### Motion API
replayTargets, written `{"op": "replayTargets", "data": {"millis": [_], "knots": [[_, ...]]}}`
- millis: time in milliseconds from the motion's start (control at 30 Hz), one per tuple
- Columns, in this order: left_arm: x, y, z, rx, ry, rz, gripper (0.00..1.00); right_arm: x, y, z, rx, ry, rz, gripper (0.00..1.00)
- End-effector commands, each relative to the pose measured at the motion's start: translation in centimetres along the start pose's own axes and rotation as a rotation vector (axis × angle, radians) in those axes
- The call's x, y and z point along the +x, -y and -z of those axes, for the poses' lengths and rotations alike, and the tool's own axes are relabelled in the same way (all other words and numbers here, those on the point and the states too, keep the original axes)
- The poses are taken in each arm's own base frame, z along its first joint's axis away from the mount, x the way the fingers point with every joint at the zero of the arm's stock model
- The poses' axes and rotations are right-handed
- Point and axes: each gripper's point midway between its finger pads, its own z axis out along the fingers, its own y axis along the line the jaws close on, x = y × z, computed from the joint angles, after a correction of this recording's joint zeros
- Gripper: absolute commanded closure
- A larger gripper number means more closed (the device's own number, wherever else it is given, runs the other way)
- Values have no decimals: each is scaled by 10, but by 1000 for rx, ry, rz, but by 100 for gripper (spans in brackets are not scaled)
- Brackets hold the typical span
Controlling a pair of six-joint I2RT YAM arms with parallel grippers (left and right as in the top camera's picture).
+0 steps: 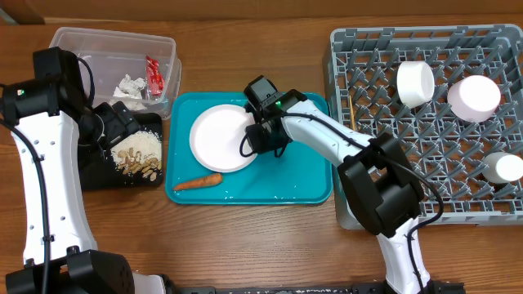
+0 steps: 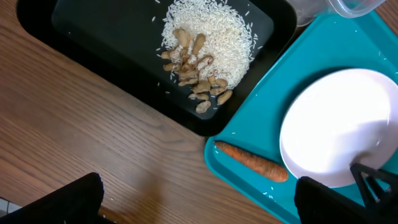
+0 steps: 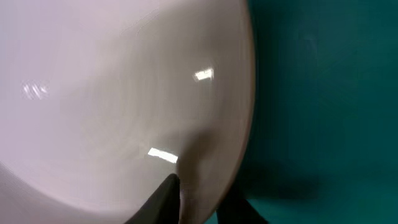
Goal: Sort waste into correct bins and load items into the dishwasher
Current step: 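Grasp the white plate on the teal tray with the right gripper, then lift the plate and stand it upright in the dish rack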
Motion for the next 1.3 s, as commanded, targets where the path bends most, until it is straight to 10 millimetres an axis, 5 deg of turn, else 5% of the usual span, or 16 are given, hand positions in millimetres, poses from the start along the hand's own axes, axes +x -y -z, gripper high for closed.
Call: {"op": "replayTargets", "data": {"millis": [0,167,433,567,733,900,1033,1133,1267], "knots": [[-1,2,4,10,11,-7,0,0,29,-2,142,3,-77,83],[-1,2,4,10,10,-7,0,11,67,6,243,-42,-181,96],[-1,2,4,10,10,-6,0,13,98,43,253,-47,-232,96],[-1,2,4,10,10,-6,0,-3,101,95,250,75,-223,96],[-1,2,4,10,11,-6,0,-16,124,185,363,301,-256,96],[-2,2,4,12,13,-6,0,-6,181,287,689,537,-360,96],[-2,3,4,12,15,-6,0,18,226,351,1032,643,-486,96],[-2,3,4,12,15,-6,0,28,242,367,1172,660,-534,96],[-2,3,4,12,15,-6,0,29,254,356,1203,637,-547,96]]}}
